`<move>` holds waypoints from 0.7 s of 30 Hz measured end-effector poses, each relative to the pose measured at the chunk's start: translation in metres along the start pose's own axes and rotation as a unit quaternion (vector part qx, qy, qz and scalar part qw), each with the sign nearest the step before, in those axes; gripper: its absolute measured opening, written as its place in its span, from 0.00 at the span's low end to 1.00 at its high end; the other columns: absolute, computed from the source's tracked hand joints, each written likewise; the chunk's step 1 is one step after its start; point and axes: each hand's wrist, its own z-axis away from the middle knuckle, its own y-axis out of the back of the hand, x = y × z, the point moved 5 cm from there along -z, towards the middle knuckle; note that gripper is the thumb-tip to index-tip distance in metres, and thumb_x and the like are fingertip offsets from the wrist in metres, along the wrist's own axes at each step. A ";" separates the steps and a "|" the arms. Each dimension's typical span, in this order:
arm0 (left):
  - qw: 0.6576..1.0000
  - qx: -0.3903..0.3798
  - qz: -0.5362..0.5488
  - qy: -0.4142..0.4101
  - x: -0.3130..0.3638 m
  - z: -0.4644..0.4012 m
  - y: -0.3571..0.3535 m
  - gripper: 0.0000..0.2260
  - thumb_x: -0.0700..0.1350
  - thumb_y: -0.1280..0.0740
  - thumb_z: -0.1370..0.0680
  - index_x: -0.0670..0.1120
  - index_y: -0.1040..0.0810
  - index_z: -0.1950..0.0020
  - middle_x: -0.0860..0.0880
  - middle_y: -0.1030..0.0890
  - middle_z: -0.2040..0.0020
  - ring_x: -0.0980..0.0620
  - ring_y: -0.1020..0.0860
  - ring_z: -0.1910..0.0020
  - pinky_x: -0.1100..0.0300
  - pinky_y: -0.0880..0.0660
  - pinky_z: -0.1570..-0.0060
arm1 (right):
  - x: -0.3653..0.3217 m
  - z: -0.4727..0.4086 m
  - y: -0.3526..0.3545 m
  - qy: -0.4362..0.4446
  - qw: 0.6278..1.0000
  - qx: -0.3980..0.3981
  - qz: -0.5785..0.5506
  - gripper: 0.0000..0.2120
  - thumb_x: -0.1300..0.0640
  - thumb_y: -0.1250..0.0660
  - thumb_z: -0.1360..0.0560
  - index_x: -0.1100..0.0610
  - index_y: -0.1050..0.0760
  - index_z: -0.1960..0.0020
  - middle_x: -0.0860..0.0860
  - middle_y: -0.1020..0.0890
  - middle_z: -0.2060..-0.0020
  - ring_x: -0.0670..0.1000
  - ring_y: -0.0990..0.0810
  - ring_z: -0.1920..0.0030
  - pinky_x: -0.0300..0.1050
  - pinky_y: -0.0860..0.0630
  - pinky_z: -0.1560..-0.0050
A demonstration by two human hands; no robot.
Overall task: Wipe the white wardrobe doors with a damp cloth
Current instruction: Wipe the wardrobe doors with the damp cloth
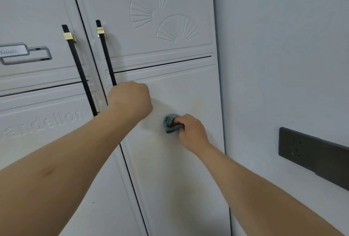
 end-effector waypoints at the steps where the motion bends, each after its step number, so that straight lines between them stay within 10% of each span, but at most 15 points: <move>1: 0.999 0.042 0.010 -0.025 0.008 -0.002 0.002 0.03 0.40 0.37 0.24 0.43 0.26 0.57 0.46 0.24 0.62 0.47 0.27 0.67 0.58 0.34 0.69 | -0.002 -0.007 0.016 -0.009 0.999 0.031 -0.021 0.21 0.70 0.38 0.29 0.53 0.18 0.43 0.51 0.21 0.49 0.53 0.21 0.50 0.39 0.28 0.50; 4: 0.987 0.141 -0.033 -0.076 0.024 -0.013 -0.010 0.21 0.49 0.31 0.25 0.47 0.30 0.34 0.37 0.30 0.33 0.35 0.28 0.39 0.41 0.27 0.44 | -0.011 -0.041 0.081 -0.049 0.976 0.202 -0.058 0.20 0.70 0.41 0.29 0.52 0.19 0.46 0.49 0.23 0.48 0.49 0.22 0.54 0.34 0.32 0.56; 6: 0.987 0.117 -0.083 -0.066 0.025 -0.018 -0.026 0.35 0.57 0.32 0.24 0.52 0.45 0.21 0.34 0.52 0.21 0.27 0.51 0.23 0.30 0.45 0.29 | -0.017 -0.069 0.114 -0.041 0.959 0.278 -0.048 0.20 0.70 0.41 0.29 0.53 0.20 0.44 0.51 0.23 0.47 0.52 0.23 0.50 0.38 0.32 0.52; 11: 0.984 0.126 -0.105 -0.074 0.026 -0.026 -0.041 0.43 0.64 0.36 0.22 0.52 0.59 0.19 0.34 0.62 0.20 0.26 0.61 0.23 0.26 0.49 0.29 | -0.001 -0.119 0.126 -0.006 0.962 0.267 0.053 0.19 0.67 0.40 0.29 0.54 0.19 0.44 0.53 0.21 0.47 0.58 0.23 0.47 0.54 0.23 0.51; 21: 0.983 0.140 -0.099 -0.074 0.027 -0.031 -0.043 0.42 0.63 0.36 0.22 0.53 0.58 0.19 0.34 0.62 0.20 0.26 0.61 0.23 0.25 0.49 0.29 | 0.046 0.001 -0.001 -0.035 0.971 0.226 0.075 0.12 0.71 0.30 0.39 0.58 0.19 0.59 0.53 0.23 0.63 0.57 0.24 0.64 0.44 0.31 0.68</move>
